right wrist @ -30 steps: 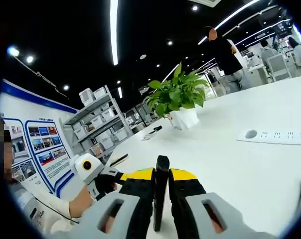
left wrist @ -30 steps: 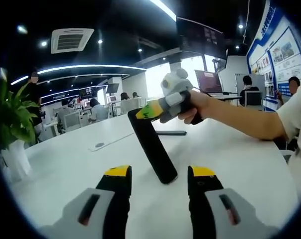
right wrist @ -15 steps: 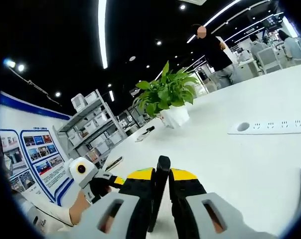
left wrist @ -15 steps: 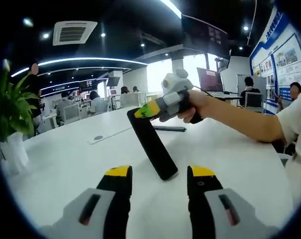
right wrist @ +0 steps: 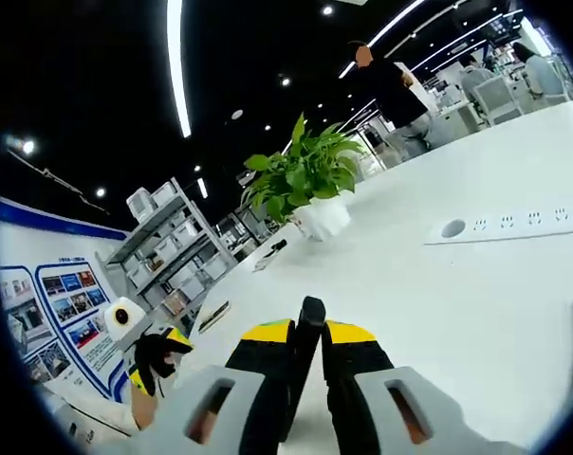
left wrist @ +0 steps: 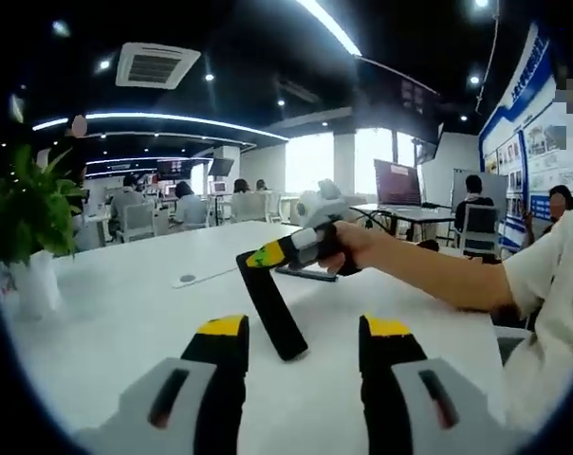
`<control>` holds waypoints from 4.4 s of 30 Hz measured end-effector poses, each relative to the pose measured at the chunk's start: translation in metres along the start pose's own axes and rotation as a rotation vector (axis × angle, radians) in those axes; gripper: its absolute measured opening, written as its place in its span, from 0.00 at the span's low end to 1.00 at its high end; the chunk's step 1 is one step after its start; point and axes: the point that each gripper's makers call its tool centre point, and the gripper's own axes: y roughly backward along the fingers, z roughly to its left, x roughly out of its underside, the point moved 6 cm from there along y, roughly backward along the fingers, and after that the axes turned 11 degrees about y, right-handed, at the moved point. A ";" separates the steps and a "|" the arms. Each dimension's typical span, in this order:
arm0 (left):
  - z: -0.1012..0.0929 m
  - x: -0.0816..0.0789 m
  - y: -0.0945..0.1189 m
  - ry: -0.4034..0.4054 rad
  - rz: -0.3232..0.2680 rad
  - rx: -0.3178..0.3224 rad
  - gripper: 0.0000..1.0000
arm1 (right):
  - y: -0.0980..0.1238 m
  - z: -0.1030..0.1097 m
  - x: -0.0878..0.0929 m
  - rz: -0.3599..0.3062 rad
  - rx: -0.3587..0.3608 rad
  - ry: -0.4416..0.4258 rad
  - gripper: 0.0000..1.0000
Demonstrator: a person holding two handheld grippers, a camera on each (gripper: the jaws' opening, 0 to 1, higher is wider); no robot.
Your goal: Pflip the remote and laser pointer to the front side, press the buttons, and align them neatly on the table
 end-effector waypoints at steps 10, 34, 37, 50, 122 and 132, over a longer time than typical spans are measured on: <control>-0.025 -0.006 0.023 -0.156 -0.022 -0.073 0.49 | -0.002 -0.007 0.000 0.017 0.019 0.006 0.15; -0.065 0.013 0.048 -0.232 -0.025 -0.032 0.46 | 0.000 -0.006 0.008 0.034 0.020 0.000 0.15; -0.065 0.011 0.049 -0.252 -0.030 -0.046 0.46 | -0.002 -0.010 0.012 0.045 0.034 -0.030 0.16; -0.060 0.020 0.044 -0.172 -0.020 -0.003 0.45 | -0.009 -0.017 0.023 0.054 0.027 -0.124 0.16; -0.053 0.041 0.034 -0.151 0.066 0.014 0.42 | -0.027 -0.035 0.045 0.262 0.306 0.204 0.16; -0.051 0.041 0.036 -0.151 0.067 0.007 0.42 | -0.024 -0.037 0.046 0.240 0.307 0.177 0.16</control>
